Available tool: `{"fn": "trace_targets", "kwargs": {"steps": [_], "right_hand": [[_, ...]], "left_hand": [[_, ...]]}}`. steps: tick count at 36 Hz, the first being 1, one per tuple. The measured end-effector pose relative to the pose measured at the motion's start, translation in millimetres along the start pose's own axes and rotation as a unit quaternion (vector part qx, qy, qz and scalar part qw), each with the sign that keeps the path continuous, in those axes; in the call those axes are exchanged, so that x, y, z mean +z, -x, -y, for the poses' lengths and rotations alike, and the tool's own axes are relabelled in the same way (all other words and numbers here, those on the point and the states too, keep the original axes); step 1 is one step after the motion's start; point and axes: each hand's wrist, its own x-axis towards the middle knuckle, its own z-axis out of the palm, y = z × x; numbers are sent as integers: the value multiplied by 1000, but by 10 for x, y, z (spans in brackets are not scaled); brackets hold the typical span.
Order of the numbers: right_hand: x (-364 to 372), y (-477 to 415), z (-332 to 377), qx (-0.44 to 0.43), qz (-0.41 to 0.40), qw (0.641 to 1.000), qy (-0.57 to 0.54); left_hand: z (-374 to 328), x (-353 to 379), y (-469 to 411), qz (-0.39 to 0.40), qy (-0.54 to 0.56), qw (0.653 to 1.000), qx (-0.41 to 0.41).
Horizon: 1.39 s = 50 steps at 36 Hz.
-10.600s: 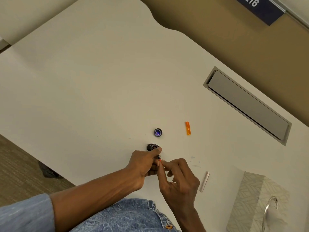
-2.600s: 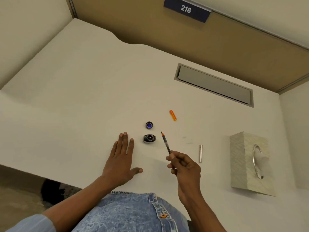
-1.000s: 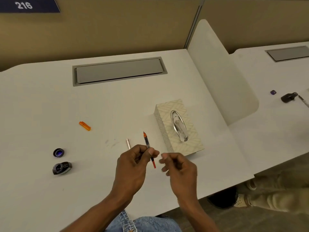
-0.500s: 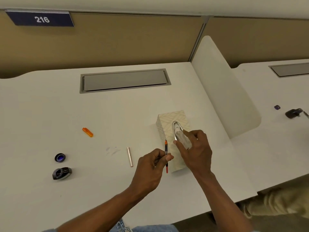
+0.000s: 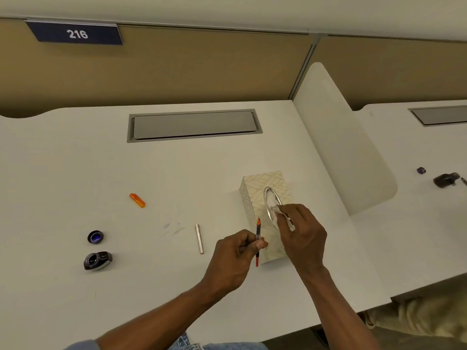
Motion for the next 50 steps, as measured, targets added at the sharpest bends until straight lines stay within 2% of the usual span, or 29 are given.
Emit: {"fn": "trace_targets", "kwargs": {"steps": [4,12,26,33,40,42,45,47,50], "right_hand": [[-87,42,14,-17,0,999,-35],[-194,161,332,17,-10,983,-182],[-4,378,1045,-14,112,944,-310],[83,421,1385,85,179,921,-336],[9,513,1684,20,213,912,-349],[-34,539,1795,50,230,895,-379],[-58,595,1928,155,245,863,-415],[-51,606,1980,239,236,833,-440],[-62,581,2074,317,218,780,-494]], "left_hand": [[6,-79,44,-1,27,1000,-2],[34,-475,299,-22,73,997,-25],[190,-966,992,-100,117,986,-59],[229,-1090,1196,-89,122,986,-76],[277,-1206,1355,-83,101,989,-67],[291,-1259,1384,-84,97,990,-65],[309,-1339,1420,-85,94,990,-65],[328,-1381,1441,-84,91,990,-66],[360,-1432,1466,-75,82,992,-65]]}}
